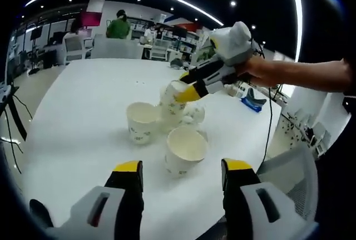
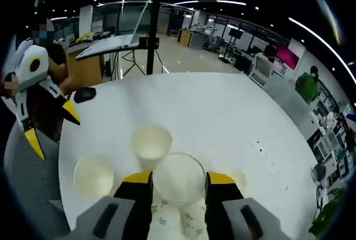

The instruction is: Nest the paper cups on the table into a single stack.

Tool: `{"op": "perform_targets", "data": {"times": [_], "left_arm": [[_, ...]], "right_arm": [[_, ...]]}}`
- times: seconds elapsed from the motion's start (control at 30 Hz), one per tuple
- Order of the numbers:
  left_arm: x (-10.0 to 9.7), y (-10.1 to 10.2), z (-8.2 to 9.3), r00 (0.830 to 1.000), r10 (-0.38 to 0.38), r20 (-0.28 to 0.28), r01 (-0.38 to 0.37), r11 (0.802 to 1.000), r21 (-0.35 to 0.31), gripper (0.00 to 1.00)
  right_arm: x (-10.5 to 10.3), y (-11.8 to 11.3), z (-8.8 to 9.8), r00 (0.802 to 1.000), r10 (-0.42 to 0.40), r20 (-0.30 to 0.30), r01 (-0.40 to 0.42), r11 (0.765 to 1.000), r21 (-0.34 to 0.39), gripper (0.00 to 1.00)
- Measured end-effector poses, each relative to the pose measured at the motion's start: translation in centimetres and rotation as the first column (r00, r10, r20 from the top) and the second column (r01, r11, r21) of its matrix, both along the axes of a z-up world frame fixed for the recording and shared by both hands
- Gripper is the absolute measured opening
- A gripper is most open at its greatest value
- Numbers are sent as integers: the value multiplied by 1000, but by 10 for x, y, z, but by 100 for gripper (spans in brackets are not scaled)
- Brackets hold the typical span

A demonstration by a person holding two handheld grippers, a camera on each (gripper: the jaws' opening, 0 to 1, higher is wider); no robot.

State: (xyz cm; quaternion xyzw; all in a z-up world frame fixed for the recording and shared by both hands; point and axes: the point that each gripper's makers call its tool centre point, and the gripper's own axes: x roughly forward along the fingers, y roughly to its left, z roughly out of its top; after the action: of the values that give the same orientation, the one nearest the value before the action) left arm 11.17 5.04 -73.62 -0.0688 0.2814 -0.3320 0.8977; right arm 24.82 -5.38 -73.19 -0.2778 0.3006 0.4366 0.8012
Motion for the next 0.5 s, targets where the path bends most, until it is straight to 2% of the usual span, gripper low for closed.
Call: {"op": "perform_targets", "data": {"times": [0.3,0.5], "left_arm": [[12,-10,11,1000,-11,15,11,999,-48,54],[22,-18,25,1000,-19,22,21,997,-80,54]], "right_arm": [[-17,-18,19,1000,0,7,0,1000,-2,35],[-20,-25,34,999,-36,18,35,998,45,35]]}}
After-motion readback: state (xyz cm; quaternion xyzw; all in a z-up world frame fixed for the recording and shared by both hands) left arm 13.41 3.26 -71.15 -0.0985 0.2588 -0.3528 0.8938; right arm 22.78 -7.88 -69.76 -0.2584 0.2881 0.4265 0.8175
